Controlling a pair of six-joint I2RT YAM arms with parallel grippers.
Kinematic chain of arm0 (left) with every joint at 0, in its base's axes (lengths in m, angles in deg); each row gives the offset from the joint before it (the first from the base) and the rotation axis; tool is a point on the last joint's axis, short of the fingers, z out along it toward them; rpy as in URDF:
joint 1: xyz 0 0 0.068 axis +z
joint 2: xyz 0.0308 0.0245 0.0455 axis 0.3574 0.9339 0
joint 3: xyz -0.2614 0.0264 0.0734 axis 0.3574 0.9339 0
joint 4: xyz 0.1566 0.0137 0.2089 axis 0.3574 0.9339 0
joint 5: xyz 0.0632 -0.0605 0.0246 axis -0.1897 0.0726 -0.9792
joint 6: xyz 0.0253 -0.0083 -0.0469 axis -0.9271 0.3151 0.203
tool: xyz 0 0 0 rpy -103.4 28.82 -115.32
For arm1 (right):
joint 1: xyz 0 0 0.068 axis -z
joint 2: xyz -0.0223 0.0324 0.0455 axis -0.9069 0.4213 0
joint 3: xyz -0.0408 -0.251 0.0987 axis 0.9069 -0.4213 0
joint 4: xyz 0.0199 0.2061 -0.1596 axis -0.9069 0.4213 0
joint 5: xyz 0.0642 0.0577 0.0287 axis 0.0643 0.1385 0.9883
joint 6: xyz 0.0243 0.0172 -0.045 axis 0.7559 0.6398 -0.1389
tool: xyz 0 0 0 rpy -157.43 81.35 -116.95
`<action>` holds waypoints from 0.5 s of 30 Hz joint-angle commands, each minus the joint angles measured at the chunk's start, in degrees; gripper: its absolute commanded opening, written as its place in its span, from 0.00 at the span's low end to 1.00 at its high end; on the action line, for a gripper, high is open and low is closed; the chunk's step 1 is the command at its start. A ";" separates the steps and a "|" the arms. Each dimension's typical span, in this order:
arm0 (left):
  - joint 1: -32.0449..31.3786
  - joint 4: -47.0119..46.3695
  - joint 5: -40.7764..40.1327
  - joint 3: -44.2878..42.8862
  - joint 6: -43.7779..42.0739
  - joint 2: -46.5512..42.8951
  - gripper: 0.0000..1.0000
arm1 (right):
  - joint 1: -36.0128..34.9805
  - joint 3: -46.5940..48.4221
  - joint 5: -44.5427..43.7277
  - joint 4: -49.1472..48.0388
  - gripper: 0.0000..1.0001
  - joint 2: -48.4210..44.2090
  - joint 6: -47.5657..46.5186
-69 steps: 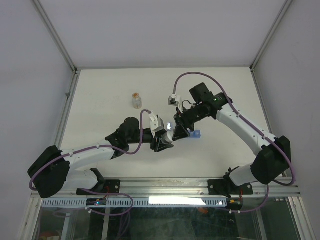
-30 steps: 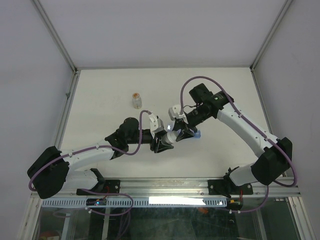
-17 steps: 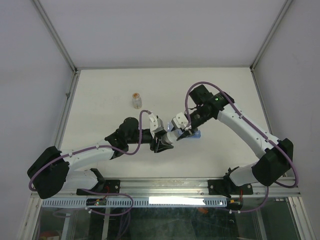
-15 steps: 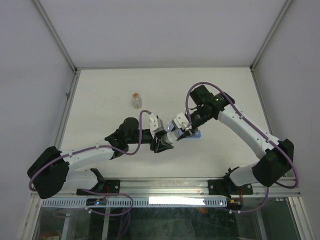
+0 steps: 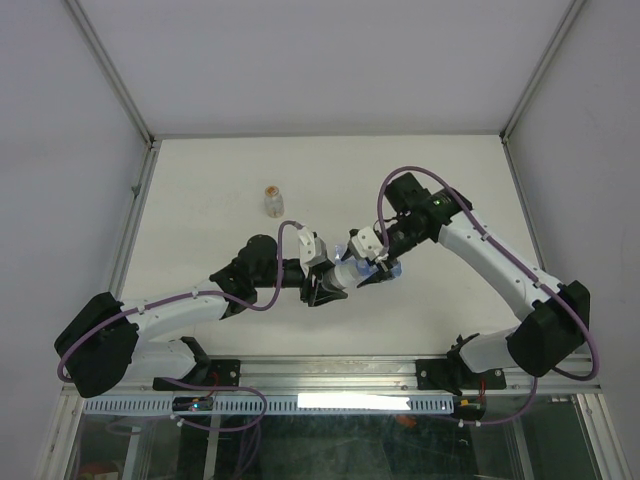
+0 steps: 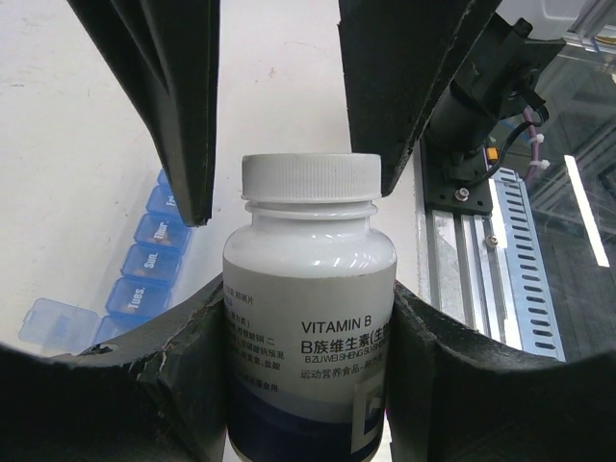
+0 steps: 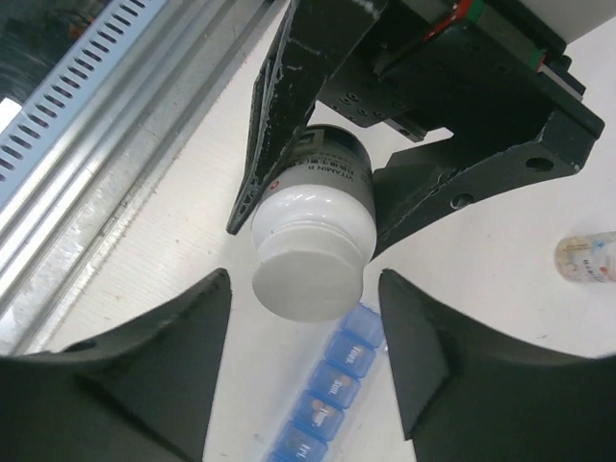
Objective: Sort the pills into containers
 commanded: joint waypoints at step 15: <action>0.25 -1.80 0.78 -0.58 -0.68 -2.01 0.00 | 2.44 5.78 -0.07 -7.06 0.99 -6.72 41.70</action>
